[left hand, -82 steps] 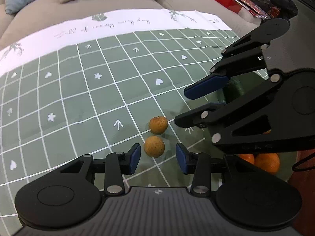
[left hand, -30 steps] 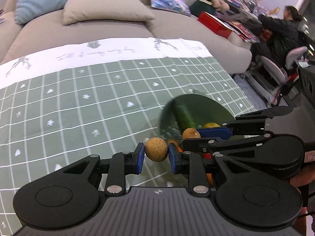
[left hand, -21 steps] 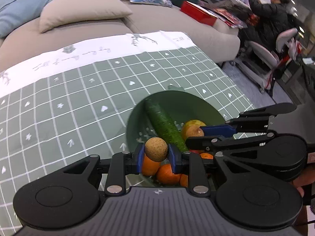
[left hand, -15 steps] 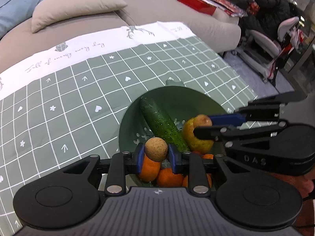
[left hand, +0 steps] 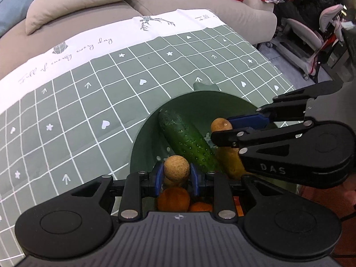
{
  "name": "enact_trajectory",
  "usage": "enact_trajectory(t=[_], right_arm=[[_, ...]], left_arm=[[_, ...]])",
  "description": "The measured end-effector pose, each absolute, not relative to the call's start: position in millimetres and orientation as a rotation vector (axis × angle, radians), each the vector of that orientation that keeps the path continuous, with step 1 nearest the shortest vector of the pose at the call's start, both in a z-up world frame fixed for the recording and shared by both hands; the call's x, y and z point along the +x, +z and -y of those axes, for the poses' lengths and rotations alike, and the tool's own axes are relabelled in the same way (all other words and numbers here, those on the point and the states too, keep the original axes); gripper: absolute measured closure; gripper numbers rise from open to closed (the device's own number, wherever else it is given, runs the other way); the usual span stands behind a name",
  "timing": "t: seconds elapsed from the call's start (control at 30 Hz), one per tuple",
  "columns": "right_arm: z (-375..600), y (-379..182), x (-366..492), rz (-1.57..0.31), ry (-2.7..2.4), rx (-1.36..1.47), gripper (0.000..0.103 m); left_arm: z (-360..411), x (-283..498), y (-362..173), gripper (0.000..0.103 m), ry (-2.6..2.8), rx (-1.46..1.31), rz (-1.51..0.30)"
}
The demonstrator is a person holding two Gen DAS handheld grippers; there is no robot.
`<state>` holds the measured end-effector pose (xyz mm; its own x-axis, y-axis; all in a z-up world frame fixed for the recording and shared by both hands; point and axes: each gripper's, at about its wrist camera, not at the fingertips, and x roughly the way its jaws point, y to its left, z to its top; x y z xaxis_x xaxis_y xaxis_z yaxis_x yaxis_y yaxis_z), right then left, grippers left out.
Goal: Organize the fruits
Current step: 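Carry both kiwis over the colander with both tools, then open both tools to drop the kiwis into the colander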
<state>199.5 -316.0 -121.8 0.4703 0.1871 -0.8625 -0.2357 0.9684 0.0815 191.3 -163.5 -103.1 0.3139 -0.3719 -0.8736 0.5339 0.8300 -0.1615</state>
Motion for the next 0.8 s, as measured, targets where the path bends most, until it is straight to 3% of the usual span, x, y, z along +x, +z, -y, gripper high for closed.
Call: enact_trajectory(t=[0.4,0.5,0.53,0.73,0.8], right_arm=[[317.0,-132.0,203.3,-1.077,0.254,-0.045,0.084],[316.5,-129.3,202.6,-1.076,0.255,-0.049,0.082],[315.9,-127.8,201.7,-1.072,0.255,-0.052,0.077],[309.8,-110.2,193.4,-1.036,0.250,-0.066,0.076],[308.6,-99.0,188.4,-1.018,0.240,-0.055,0.070]], left_arm=[[159.2,195.8,-108.1,0.074,-0.599,0.135,-1.117],[157.3,194.1,-105.3,0.066,-0.606,0.132,-1.119],[156.0,192.0,-102.9,0.066,-0.609,0.132,-1.113],[143.9,176.5,-78.6,0.062,-0.601,0.136,-1.045],[135.9,171.1,-66.3,0.057,-0.581,0.133,-1.000]])
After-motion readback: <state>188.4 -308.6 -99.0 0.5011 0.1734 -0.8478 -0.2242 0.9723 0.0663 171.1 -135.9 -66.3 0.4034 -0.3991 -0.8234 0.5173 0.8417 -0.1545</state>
